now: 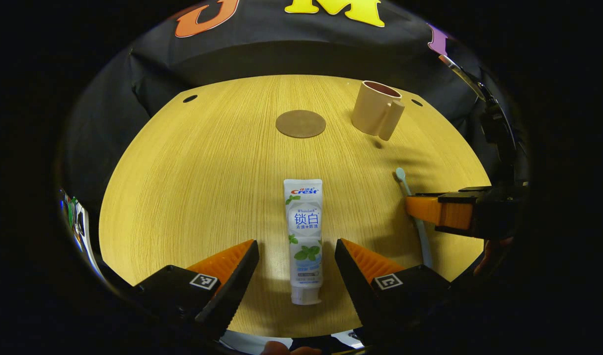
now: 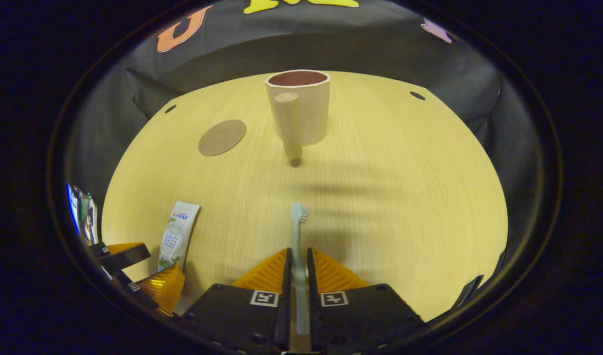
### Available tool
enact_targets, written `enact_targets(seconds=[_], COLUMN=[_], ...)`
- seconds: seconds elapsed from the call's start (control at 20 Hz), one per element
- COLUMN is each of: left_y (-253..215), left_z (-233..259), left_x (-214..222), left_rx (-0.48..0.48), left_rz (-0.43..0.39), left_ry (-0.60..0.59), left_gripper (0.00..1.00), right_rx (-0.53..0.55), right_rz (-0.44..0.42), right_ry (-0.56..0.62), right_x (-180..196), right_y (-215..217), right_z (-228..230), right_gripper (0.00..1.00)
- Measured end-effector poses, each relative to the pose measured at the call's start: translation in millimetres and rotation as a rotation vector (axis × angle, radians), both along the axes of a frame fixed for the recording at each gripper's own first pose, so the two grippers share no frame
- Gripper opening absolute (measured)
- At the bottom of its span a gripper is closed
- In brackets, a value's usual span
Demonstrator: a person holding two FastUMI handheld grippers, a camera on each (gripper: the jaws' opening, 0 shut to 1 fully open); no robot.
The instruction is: Put the toothbrush and toothpaste on the desktop into the cup, then pick up the cup and place it on the coaster on the desktop.
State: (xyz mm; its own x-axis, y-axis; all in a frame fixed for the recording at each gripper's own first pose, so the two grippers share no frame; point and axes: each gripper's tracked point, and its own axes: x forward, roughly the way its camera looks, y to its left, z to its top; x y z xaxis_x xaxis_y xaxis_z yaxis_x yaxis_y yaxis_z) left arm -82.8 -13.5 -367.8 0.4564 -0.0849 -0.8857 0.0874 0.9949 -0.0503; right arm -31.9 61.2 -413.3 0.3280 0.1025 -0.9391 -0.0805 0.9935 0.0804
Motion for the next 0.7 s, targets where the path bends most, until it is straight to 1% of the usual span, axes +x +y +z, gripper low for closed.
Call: enact_targets(seconds=[0.05,0.1,0.15,0.2,0.25,0.4,0.5,0.65,0.7], left_y=[0.1,0.1,0.1,0.2,0.2,-2.1,-3.1,-5.1,-4.6], left_z=[-0.7,-2.6,-3.3,-4.1,-5.2,-9.3,-11.2,-13.5,-14.6], left_x=[0.1,0.4,0.4,0.4,0.4,0.1,0.6,2.4,1.1], left_rx=[0.000,0.001,0.001,0.002,0.002,0.001,0.008,0.006,0.007], left_rz=[-0.001,0.000,0.001,0.004,0.007,0.011,-0.001,-0.017,-0.017], left_ry=[0.001,0.003,0.006,0.007,0.009,0.017,0.018,0.018,0.019], left_gripper=[0.99,0.99,0.99,0.99,0.99,0.99,0.98,0.94,0.90], right_rx=[0.007,0.012,0.018,0.020,0.026,0.041,0.045,0.038,0.042], right_rz=[0.003,0.001,-0.008,-0.019,-0.021,-0.025,-0.024,-0.003,-0.003], right_ry=[0.003,0.003,0.002,0.004,0.005,-0.007,-0.018,-0.053,-0.056], right_x=[0.2,1.1,2.3,1.9,2.4,4.4,6.2,8.5,8.4], right_y=[0.7,0.6,-1.0,-2.8,-4.0,-5.9,-7.9,-11.6,-11.7], right_z=[-0.2,-0.1,0.9,-0.2,0.9,7.4,12.9,23.1,24.8], right_gripper=[0.10,0.10,0.05,0.05,0.01,0.01,0.01,0.00,0.01])
